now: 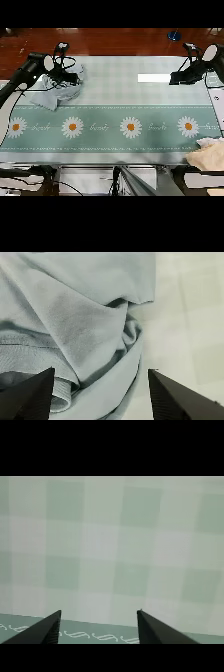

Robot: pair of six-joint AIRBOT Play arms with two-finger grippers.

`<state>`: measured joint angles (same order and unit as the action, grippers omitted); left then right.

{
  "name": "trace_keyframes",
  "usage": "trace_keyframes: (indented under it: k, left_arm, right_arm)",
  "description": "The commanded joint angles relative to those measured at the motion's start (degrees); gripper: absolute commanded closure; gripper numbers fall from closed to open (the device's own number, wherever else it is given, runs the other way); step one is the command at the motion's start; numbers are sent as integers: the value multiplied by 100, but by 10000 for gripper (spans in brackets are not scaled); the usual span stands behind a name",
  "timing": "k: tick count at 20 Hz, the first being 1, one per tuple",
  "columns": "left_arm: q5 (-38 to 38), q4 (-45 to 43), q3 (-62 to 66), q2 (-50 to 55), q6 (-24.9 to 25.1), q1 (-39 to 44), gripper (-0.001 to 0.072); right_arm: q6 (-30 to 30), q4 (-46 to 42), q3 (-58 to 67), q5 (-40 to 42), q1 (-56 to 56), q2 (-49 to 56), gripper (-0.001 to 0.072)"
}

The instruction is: Fold the shirts.

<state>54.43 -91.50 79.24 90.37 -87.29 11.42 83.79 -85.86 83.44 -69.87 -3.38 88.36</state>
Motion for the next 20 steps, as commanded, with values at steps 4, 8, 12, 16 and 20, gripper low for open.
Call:
trace_keyframes:
  k: [4,8,12,16,20]
  left_arm:
    - [-2,0,7,4,0,4,-13]
    - [-2,0,7,4,0,4,-13]
    - [-2,0,7,4,0,2,-13]
    - [-4,0,7,7,-2,4,-13]
    - [-4,2,7,7,-2,4,-13]
  right_arm:
    - [0,2,4,0,-2,4,157]
    - [0,2,4,0,-2,4,157]
    - [0,2,4,0,-2,4,157]
    - [0,2,4,0,-2,4,157]
    - [7,-15,4,313,-2,4,157]
